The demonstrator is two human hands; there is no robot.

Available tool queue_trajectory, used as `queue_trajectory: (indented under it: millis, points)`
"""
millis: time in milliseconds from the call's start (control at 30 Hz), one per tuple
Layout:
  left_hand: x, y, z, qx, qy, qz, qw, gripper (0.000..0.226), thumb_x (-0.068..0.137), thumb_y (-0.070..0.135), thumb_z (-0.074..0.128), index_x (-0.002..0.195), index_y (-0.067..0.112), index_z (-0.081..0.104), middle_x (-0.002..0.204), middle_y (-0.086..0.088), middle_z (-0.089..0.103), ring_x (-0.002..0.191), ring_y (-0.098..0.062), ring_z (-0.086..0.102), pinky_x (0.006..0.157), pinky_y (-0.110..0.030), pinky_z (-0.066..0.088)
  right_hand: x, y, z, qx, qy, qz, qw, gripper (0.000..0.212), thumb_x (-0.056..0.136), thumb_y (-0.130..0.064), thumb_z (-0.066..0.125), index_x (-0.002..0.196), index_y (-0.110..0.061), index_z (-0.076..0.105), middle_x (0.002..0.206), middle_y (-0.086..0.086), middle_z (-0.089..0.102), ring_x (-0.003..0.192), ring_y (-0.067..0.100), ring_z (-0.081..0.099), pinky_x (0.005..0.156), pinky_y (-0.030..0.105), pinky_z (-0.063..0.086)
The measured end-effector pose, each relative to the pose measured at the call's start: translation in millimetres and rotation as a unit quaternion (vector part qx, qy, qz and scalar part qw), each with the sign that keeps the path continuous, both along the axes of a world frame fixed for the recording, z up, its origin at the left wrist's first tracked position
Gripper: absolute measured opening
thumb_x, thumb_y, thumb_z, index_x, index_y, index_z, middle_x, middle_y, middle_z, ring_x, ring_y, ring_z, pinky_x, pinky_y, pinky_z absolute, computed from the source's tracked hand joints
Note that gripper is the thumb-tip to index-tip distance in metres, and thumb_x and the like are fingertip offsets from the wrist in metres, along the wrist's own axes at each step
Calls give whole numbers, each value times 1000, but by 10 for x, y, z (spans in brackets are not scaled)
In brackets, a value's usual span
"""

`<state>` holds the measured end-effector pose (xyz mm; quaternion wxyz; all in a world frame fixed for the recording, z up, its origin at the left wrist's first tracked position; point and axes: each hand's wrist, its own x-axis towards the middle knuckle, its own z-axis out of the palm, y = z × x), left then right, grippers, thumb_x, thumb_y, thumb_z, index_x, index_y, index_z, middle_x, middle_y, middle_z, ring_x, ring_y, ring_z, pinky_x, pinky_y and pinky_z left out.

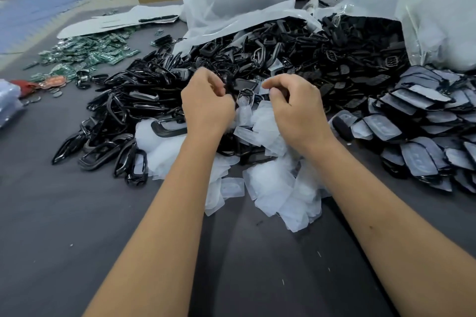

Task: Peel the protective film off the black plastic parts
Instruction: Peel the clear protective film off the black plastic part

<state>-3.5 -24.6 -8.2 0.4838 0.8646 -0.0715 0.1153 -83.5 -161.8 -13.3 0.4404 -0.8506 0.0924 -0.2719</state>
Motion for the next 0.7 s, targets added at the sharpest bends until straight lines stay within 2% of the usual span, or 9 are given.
queue_trajectory:
  millis: [67,133,200,267,333,433,500,600,700]
  points:
    - [-73,39,13,-77,0,20,997,35,76,2,63,105,21,57,76,8,63,69,-8,60,63,-19,48,5,-23,-35,58,-23,22,998,18,98,-8,61,111,-14,72,86,-4,67,74,9,58,74,27,50]
    - [-166,81,36,-142,16,16,990,42,72,6,59,108,27,60,73,4,60,73,-24,67,69,-36,58,11,-47,-66,105,-37,38,993,14,94,-7,69,104,-18,71,84,-2,69,71,12,62,68,29,51]
    - [-269,105,21,-191,41,-1,981,41,71,7,58,105,28,65,72,1,58,75,-36,68,71,-48,60,17,-53,-91,140,-54,49,987,14,92,-3,72,98,-15,70,84,3,72,70,15,68,60,28,53]
    - [-348,105,-37,-223,60,-17,973,33,72,4,58,98,22,66,71,2,55,64,-23,68,67,-48,61,15,-66,-112,183,-65,60,979,12,92,2,70,100,-7,70,82,8,73,70,17,72,54,27,55]
    - [-378,101,-101,-248,65,-19,966,24,78,-4,57,90,16,61,78,-3,53,56,-14,69,65,-44,63,8,-85,-140,218,-62,68,971,14,94,7,65,105,-1,70,84,10,75,74,19,77,57,28,59]
    - [-352,89,-135,-266,68,-12,962,24,83,-10,62,88,13,60,86,-10,54,61,-20,75,65,-38,63,-1,-101,-166,259,-55,78,961,16,95,10,64,106,0,69,84,12,77,77,25,79,61,31,63]
    - [-333,83,-138,-271,70,-11,960,23,85,-9,65,89,13,60,89,-14,56,65,-23,77,70,-43,65,4,-91,-171,273,-55,82,957,15,94,10,66,105,0,68,82,11,78,76,27,79,62,31,63]
    - [-320,72,-136,-279,74,-14,957,19,86,-6,66,93,11,60,85,-10,55,66,-21,77,81,-50,64,4,-68,-171,279,-61,86,954,14,93,9,70,102,-1,69,83,14,78,75,29,79,63,31,63]
    - [-320,66,-118,-290,72,-22,954,18,88,4,75,95,9,60,82,-6,53,65,-19,76,80,-49,64,2,-64,-165,288,-64,85,952,12,92,7,72,102,-1,69,83,14,78,74,29,79,61,30,62]
